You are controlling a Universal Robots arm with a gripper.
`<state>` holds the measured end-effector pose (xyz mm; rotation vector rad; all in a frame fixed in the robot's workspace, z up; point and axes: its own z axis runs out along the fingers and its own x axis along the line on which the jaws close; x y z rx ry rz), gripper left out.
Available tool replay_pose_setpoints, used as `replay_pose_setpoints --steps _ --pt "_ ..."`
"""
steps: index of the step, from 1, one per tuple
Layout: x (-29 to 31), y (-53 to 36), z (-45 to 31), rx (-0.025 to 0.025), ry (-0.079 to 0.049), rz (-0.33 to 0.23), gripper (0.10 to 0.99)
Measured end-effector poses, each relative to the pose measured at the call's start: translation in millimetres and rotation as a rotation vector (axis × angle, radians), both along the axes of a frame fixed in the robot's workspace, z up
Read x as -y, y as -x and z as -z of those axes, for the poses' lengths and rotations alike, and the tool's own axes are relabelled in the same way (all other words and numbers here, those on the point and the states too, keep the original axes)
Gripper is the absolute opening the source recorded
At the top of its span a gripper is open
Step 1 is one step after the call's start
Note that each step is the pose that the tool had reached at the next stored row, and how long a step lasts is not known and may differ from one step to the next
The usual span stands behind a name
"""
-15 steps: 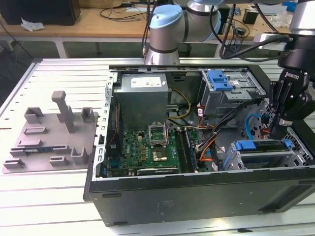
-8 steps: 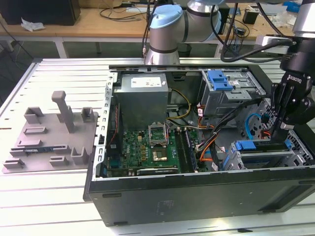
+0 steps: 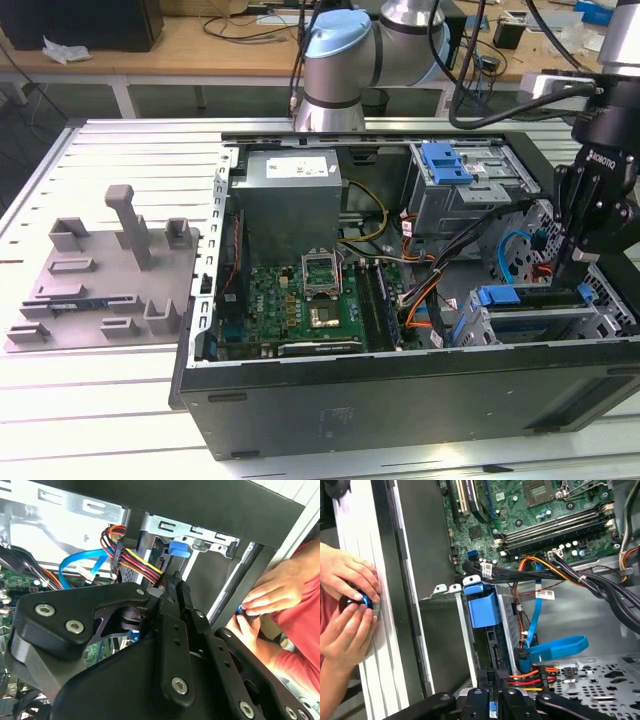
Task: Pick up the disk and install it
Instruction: 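Insert the first disk wire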
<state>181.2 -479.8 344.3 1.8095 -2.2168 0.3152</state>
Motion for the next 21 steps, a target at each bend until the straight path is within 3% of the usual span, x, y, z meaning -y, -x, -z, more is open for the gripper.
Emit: replay_pose_setpoints --steps 2,7,13,21 --pt "0.6 0.8 -0.2 0.0019 -0.020 -0.001 0.169" --pt "2.8 1.5 -1.6 0.0092 -0.087 -0.004 0.169" --pt "6.7 1.7 -7.4 0.0165 -0.141 -0.014 0.169" --pt "15.0 4.2 -8.1 0.0180 -0.154 -0.044 0.169"
